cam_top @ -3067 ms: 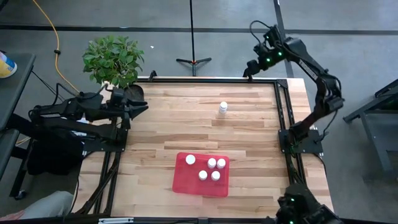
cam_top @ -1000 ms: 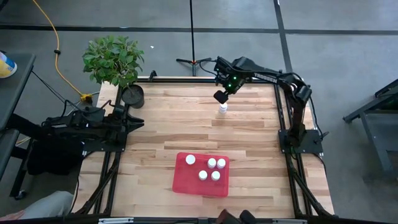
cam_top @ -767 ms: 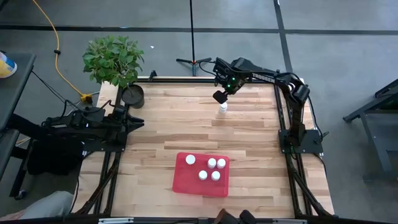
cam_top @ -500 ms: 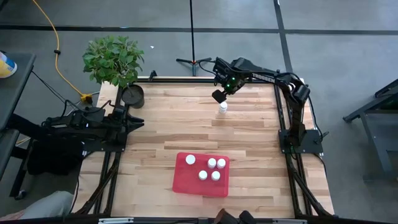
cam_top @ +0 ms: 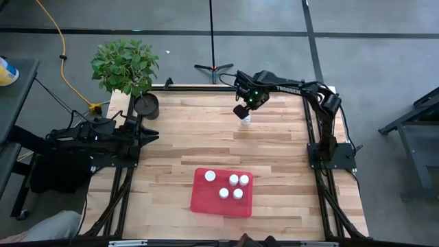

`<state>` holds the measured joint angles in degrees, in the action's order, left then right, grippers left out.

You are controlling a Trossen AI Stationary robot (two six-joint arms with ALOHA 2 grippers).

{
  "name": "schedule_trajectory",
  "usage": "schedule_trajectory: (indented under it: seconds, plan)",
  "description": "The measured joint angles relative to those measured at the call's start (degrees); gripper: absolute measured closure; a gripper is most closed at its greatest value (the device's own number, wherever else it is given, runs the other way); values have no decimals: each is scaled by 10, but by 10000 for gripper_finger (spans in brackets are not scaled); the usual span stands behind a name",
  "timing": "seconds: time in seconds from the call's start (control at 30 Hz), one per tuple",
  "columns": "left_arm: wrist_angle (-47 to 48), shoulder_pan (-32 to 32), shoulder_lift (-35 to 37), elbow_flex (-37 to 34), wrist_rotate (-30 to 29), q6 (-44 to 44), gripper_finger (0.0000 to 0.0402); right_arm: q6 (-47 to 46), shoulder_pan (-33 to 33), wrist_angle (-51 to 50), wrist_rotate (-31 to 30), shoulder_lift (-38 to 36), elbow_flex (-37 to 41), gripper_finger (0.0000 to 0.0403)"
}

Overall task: Pick and place pill bottles into a basket
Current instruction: Put the white pill bottle into the red bin

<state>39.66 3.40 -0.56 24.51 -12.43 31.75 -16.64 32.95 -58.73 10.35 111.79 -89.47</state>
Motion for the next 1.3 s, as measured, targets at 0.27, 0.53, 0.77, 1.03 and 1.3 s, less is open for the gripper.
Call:
schedule_trajectory:
  seconds: [0.27, 0.53, 0.77, 1.03, 1.3]
  plan:
    - [0, 0, 0, 0, -1, 0, 257, -9, 0, 38, 15, 0, 37, 80]
    - [0, 0, 0, 0, -1, 0, 257, -29, 0, 74, 18, 5, 38, 80]
    - [0, 0, 0, 0, -1, 0, 257, -29, -2, 66, 33, 34, 38, 80]
    - [0, 0, 0, 0, -1, 0, 257, -27, -3, 64, 32, 35, 38, 94]
    - [0, 0, 0, 0, -1, 0, 257, -24, -3, 60, 29, 35, 38, 167]
